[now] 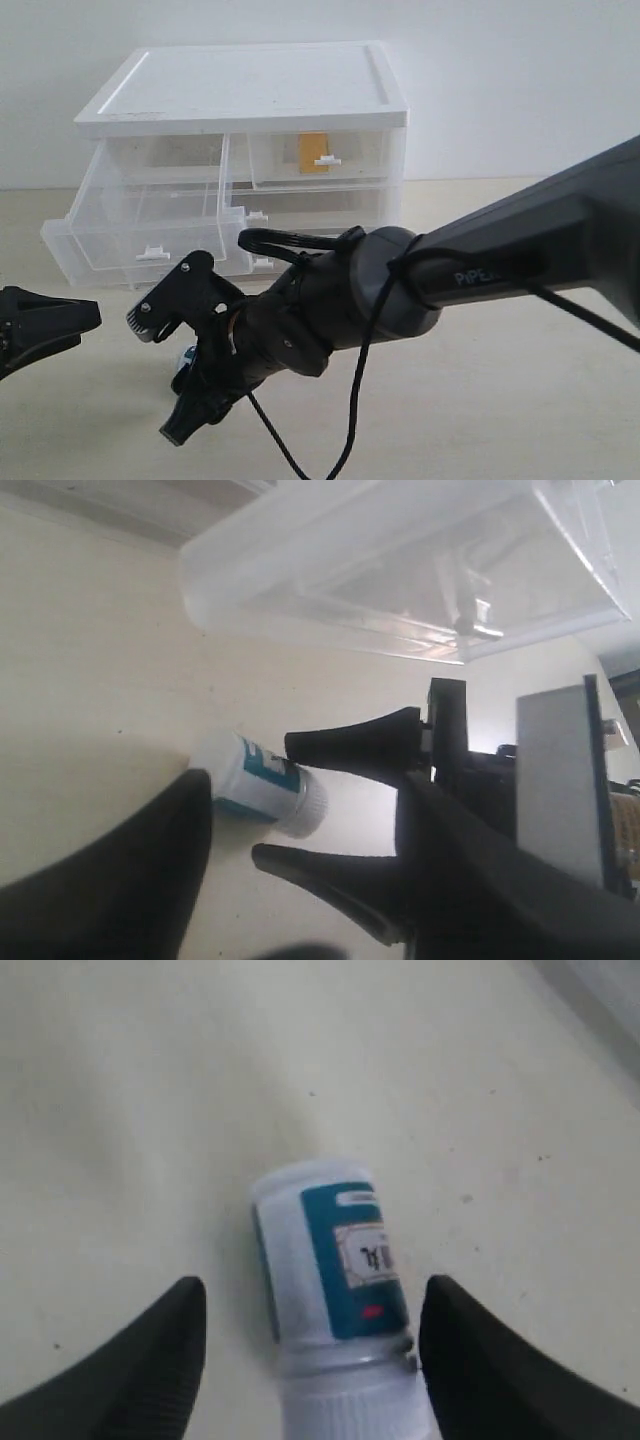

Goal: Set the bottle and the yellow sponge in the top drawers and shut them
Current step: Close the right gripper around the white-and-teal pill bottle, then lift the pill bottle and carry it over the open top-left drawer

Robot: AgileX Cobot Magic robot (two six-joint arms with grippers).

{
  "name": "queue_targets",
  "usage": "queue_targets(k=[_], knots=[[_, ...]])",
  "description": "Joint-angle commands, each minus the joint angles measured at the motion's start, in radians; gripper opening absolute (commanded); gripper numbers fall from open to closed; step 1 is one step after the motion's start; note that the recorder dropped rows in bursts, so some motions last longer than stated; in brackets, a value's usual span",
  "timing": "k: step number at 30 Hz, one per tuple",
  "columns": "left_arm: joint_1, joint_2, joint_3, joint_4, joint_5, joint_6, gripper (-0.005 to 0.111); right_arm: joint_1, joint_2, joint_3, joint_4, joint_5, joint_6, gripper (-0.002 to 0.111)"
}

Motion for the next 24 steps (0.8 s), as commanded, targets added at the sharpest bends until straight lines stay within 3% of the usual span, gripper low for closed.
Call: queue_targets(k=[1, 5, 7, 15, 24], knots=[[0.003, -0.011, 0.006, -0.007, 0.008, 0.008, 0.052, 0.000, 0.016, -0.012, 0.004, 0.047, -0.009, 0.046], [0.003, -0.011, 0.006, -0.002, 0.010, 0.008, 0.052, 0.000, 0.016, -0.012, 0.005, 0.078, -0.001, 0.024], [0.003, -0.011, 0.006, -0.002, 0.010, 0.008, 0.052, 0.000, 0.006, -0.012, 0.020, 0.121, -0.001, 0.000], [0.003, -0.011, 0.006, -0.017, 0.010, 0.031, 0.052, 0.085, -0.189, -0.012, 0.114, 0.328, 0.007, 0.000], [0.003, -0.011, 0.006, -0.028, 0.010, 0.031, 0.052, 0.100, -0.398, -0.014, 0.132, 0.342, 0.008, 0.000]])
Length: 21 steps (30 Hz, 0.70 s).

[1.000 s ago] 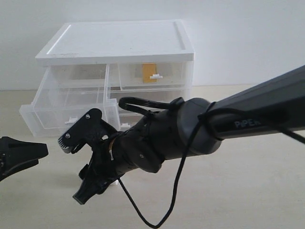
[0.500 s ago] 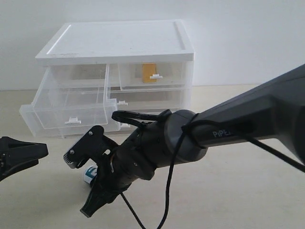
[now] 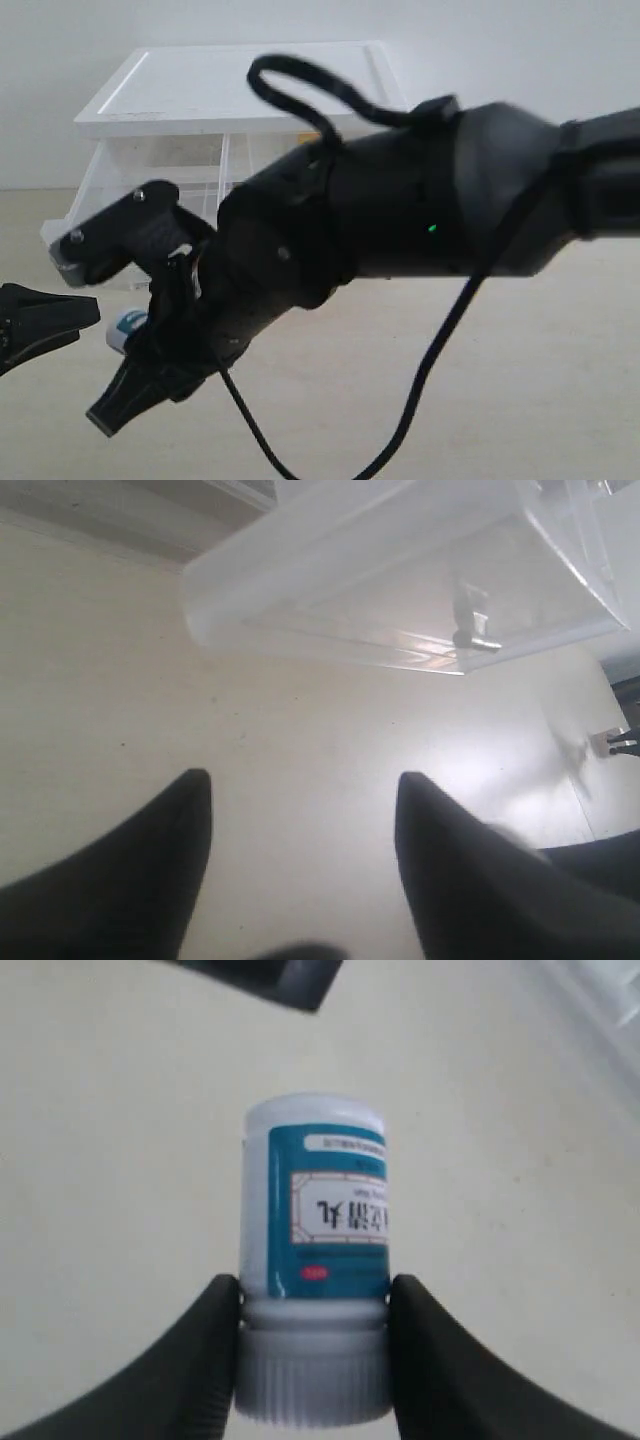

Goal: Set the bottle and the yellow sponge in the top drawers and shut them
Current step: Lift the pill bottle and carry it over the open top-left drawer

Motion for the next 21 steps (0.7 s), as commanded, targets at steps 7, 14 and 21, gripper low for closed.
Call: queue_targets(k=[7, 14, 21], knots=[[0.003, -0.011, 0.006, -0.009, 0.010, 0.010, 0.052, -0.017, -0.175, -0.137, -0.012, 0.011, -0.002, 0.000], [0.003, -0.011, 0.006, -0.007, 0.012, 0.010, 0.052, -0.101, -0.102, -0.258, -0.012, -0.035, 0.005, 0.000], [0.003, -0.011, 0.008, -0.004, 0.012, 0.010, 0.052, -0.149, 0.060, -0.329, -0.012, -0.121, 0.003, 0.000]])
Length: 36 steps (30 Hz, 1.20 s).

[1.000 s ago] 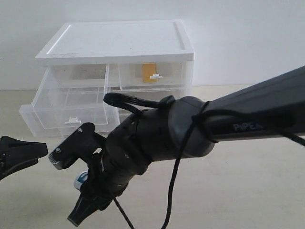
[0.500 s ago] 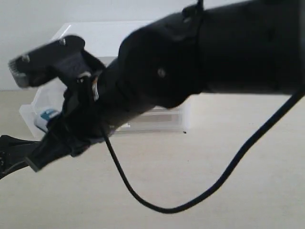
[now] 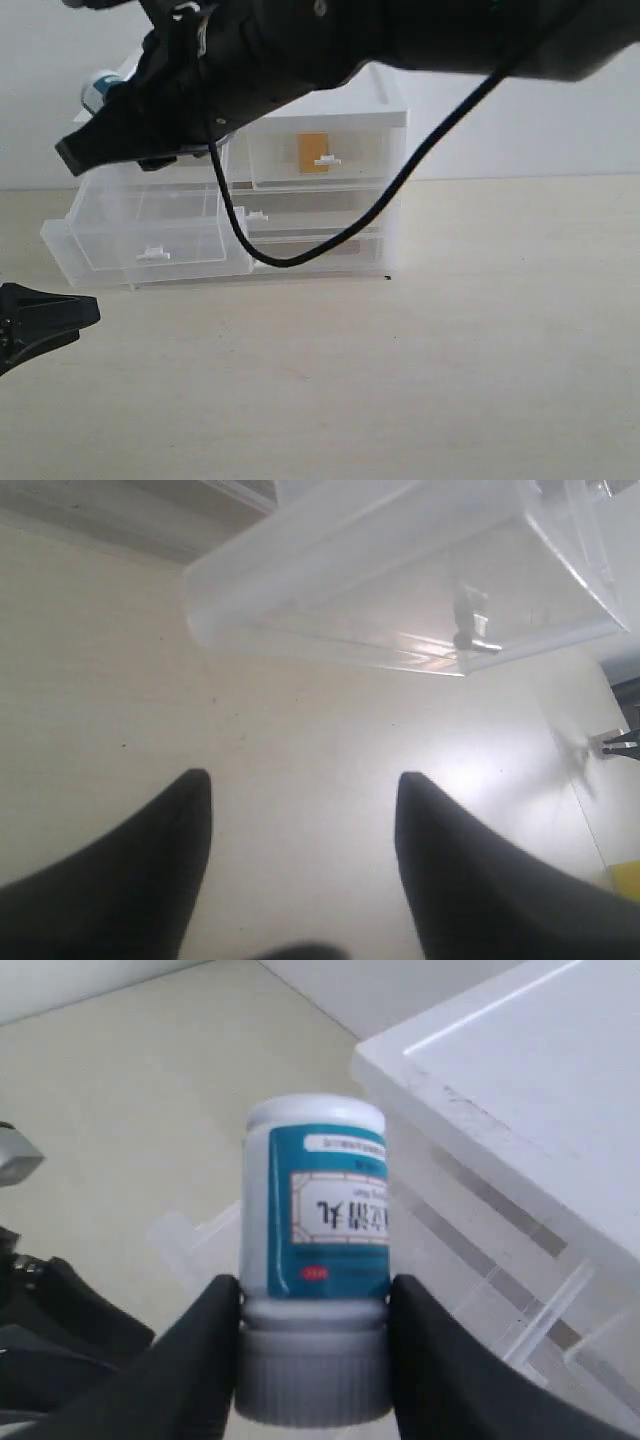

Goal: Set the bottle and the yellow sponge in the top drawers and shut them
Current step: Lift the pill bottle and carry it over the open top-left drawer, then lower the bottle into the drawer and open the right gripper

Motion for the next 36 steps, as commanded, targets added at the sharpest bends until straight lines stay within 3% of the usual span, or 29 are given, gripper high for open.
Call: queue_targets(k=[1, 3, 5, 10, 15, 19, 28, 36], knots=[[0.003, -0.011, 0.008, 0.001, 0.012, 0.010, 0.052, -0.026, 0.091, -0.041, -0.006, -0.067, 0.001, 0.000], [0.003, -0.011, 0.008, 0.002, 0.014, 0.010, 0.052, -0.031, 0.120, -0.053, -0.006, -0.084, 0.005, 0.001], [0.003, -0.011, 0.008, 0.002, 0.014, 0.010, 0.052, -0.031, 0.137, -0.066, -0.006, -0.082, 0.005, 0.010], [0.003, -0.011, 0.008, 0.001, 0.018, 0.010, 0.052, -0.031, 0.149, -0.092, 0.000, -0.083, 0.067, 0.059], [0.003, -0.011, 0.008, 0.001, 0.018, 0.010, 0.052, -0.031, 0.149, -0.124, 0.000, -0.023, 0.067, 0.049], [0.003, -0.011, 0.008, -0.014, 0.018, 0.010, 0.052, -0.031, 0.121, -0.140, 0.000, 0.056, 0.074, 0.049], [0.003, -0.011, 0.006, -0.020, 0.087, 0.025, 0.052, -0.031, -0.004, -0.131, 0.000, 0.465, 0.166, 0.049], [0.003, -0.011, 0.006, -0.020, 0.089, 0.025, 0.052, -0.029, -0.004, 0.000, 0.069, 0.532, 0.169, 0.049]])
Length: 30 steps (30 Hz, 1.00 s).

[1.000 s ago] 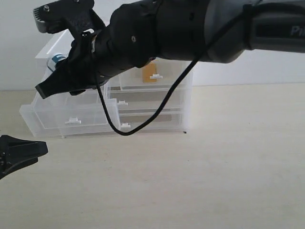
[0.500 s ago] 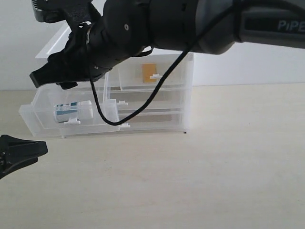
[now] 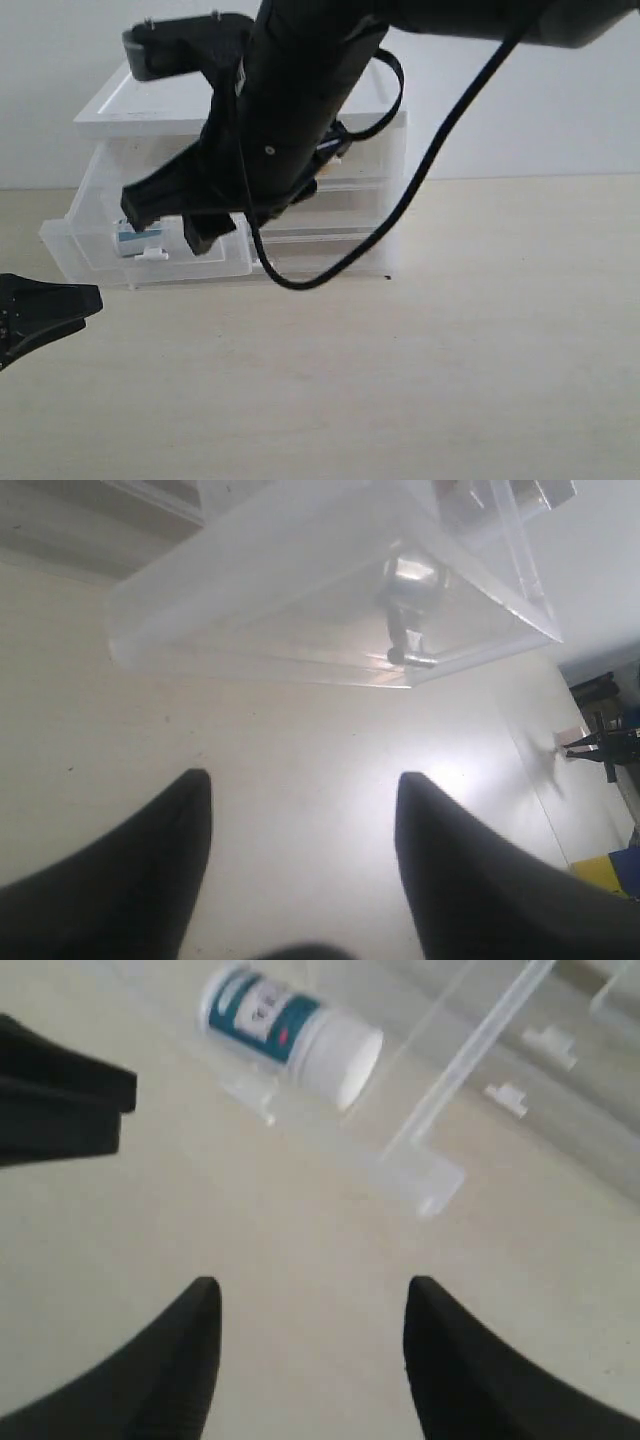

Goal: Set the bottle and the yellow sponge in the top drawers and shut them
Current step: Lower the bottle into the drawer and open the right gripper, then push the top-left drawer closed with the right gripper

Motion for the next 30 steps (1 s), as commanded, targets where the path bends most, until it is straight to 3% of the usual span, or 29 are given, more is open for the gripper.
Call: queue_targets(k=[1, 7, 25, 30], knots=[[0.003, -0.011, 0.006, -0.009, 0.019, 0.011, 0.052, -0.002, -0.006, 0.078, 0.047, 0.004, 0.004, 0.049], [0.003, -0.011, -0.007, -0.009, 0.016, 0.021, 0.052, -0.002, -0.006, 0.171, 0.062, -0.183, 0.008, 0.049], [-0.003, -0.002, -0.223, -0.009, 0.028, -0.115, 0.051, -0.004, 0.079, 0.177, 0.029, -0.519, -0.045, 0.049], [-0.063, -0.002, -0.278, -0.009, 0.008, -0.131, 0.051, -0.004, 0.079, 0.177, -0.002, -0.561, -0.048, 0.049]])
